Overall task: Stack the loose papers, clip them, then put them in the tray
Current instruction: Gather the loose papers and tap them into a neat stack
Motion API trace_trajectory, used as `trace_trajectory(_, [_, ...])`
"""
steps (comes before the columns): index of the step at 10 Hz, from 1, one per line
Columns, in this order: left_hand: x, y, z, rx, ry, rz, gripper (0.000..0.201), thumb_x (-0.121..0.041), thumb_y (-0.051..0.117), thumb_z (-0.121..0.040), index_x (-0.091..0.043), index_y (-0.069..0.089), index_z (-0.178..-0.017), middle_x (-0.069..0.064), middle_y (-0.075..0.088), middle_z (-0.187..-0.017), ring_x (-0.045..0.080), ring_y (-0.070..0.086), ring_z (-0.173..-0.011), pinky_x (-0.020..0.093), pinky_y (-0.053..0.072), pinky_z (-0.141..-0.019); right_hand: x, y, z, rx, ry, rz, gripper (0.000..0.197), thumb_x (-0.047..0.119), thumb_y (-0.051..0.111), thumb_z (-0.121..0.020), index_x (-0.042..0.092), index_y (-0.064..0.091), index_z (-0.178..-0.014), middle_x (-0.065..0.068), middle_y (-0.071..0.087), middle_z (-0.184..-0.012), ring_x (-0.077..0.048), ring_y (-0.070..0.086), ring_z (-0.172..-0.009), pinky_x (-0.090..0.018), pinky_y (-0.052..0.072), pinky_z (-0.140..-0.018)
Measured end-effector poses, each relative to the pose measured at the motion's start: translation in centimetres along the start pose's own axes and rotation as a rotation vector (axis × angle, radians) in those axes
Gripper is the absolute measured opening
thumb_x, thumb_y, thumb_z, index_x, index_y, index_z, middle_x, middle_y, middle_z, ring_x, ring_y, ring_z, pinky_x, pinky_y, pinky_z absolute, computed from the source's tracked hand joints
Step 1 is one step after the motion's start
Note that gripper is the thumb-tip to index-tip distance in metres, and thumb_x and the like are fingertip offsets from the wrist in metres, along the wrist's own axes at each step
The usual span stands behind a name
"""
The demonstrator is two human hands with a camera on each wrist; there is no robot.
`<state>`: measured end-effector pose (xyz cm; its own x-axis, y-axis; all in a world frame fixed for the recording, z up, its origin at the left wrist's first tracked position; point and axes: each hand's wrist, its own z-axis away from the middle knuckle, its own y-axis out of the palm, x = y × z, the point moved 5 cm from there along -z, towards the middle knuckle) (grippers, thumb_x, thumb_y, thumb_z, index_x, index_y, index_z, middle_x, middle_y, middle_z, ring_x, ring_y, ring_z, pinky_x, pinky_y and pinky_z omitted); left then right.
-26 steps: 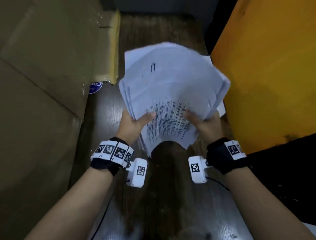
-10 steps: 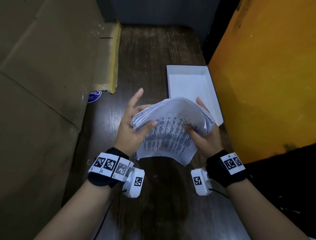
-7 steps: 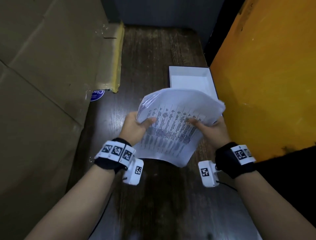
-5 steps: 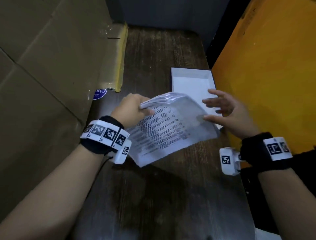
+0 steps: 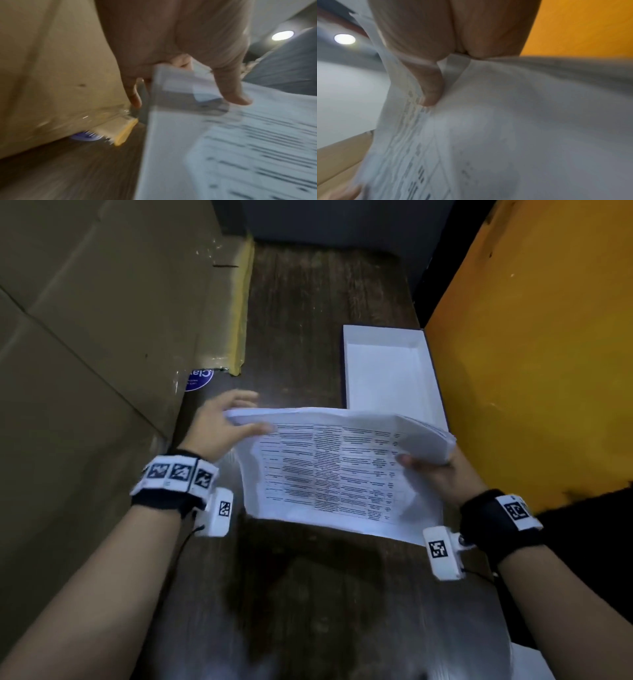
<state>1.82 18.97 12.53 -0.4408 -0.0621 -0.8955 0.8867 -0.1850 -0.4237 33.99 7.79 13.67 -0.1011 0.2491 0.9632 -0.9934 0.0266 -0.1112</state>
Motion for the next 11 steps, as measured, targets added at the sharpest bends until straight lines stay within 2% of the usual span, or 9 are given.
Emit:
trace_trajectory(1, [3.7,1.0,1.1,0.102,-0.217,0.315,0.100,-0.046,0.092,-0.037,-0.018,0.056,-0.126,0.005,0.064,-0.121,0.013,0.064,-0.100,0.025,0.053,-0.080,-2.3,-0.8,0.7,-0.008,0.072,-0.018,0.031,0.004,0.064,-0.086,0.015,0.062,-0.115,0.012,0.078,-0.091,-0.004,0.072,-0.087,-0.016,0.056,-0.068])
trace_trajectory(2, [4.4,3.3,1.9,0.184,-0.219,0.463,0.095,-0.042,0.095,-0.034,-0.008,0.062,-0.117,0.014,0.068,-0.117,0.025,0.066,-0.108,0.038,0.055,-0.092,-3.6,-1.6,0.9,-0.067,0.099,0.049,0.027,0.009,0.069,-0.083,0.024,0.066,-0.104,0.011,0.078,-0.090,-0.009,0.071,-0.094,-0.025,0.058,-0.079])
trace_trajectory(3, [2.5,3.9,2.9,0.076,-0.149,0.461,0.065,-0.025,0.088,-0.058,-0.009,0.064,-0.117,0.015,0.069,-0.118,0.031,0.066,-0.111,0.051,0.051,-0.097,-2.9,-2.2,1.6,-0.197,-0.015,0.142,0.020,0.011,0.070,-0.081,0.023,0.065,-0.096,0.008,0.072,-0.089,-0.006,0.068,-0.086,-0.008,0.052,-0.068])
trace_trajectory(5, [0.7,7.0,7.1,-0.195,0.092,0.266,0.013,-0.005,0.068,-0.084,-0.015,0.066,-0.091,-0.008,0.064,-0.080,-0.004,0.066,-0.069,0.017,0.052,-0.063,-11.4,0.2,-0.7,-0.243,0.596,0.677,0.038,0.010,0.068,-0.088,0.024,0.059,-0.123,-0.018,0.063,-0.125,-0.023,0.069,-0.093,-0.020,0.057,-0.080])
trace_trajectory(6, [4.4,10.3,8.9,-0.067,0.107,0.218,0.035,-0.011,0.064,-0.087,-0.029,0.058,-0.117,-0.001,0.064,-0.107,0.004,0.064,-0.102,0.022,0.052,-0.085,-9.1,2.0,3.8,-0.455,0.209,0.316,0.022,0.014,0.060,-0.092,0.016,0.065,-0.113,-0.022,0.068,-0.113,-0.019,0.059,-0.085,-0.008,0.045,-0.070])
trace_trajectory(7, [5.6,11.2,9.3,-0.037,0.201,0.103,0.059,-0.032,0.060,-0.086,-0.039,0.034,-0.139,-0.006,0.051,-0.132,-0.003,0.049,-0.122,0.023,0.045,-0.101,-10.4,2.5,3.9,-0.411,0.034,0.304,0.038,0.013,0.064,-0.089,0.012,0.057,-0.126,-0.008,0.064,-0.124,-0.015,0.058,-0.103,-0.027,0.048,-0.091])
trace_trajectory(8, [3.9,10.4,9.1,-0.120,0.435,-0.028,0.071,-0.033,0.057,-0.084,-0.051,0.018,-0.141,-0.002,0.042,-0.120,-0.015,0.041,-0.110,0.002,0.037,-0.091,-8.9,1.9,3.1,-0.387,-0.250,0.362,0.070,0.012,0.070,-0.086,0.030,0.032,-0.142,-0.005,0.049,-0.142,-0.008,0.048,-0.126,-0.026,0.042,-0.103])
trace_trajectory(9, [2.7,9.6,9.2,-0.145,0.598,-0.130,0.059,-0.022,0.060,-0.084,-0.044,0.035,-0.133,0.007,0.036,-0.117,-0.012,0.036,-0.110,0.001,0.035,-0.093,-7.2,0.3,3.8,-0.393,-0.541,0.417,0.063,0.012,0.066,-0.085,0.027,0.036,-0.138,-0.018,0.048,-0.135,-0.012,0.048,-0.126,-0.027,0.045,-0.102])
trace_trajectory(11, [2.3,9.0,8.9,-0.101,0.601,-0.159,0.028,-0.018,0.066,-0.083,-0.026,0.058,-0.109,0.003,0.041,-0.110,-0.004,0.040,-0.107,0.004,0.039,-0.089,-6.6,-0.2,3.3,-0.269,-0.574,0.532,0.033,0.014,0.067,-0.084,0.023,0.062,-0.116,-0.016,0.056,-0.123,-0.021,0.053,-0.118,-0.027,0.051,-0.097])
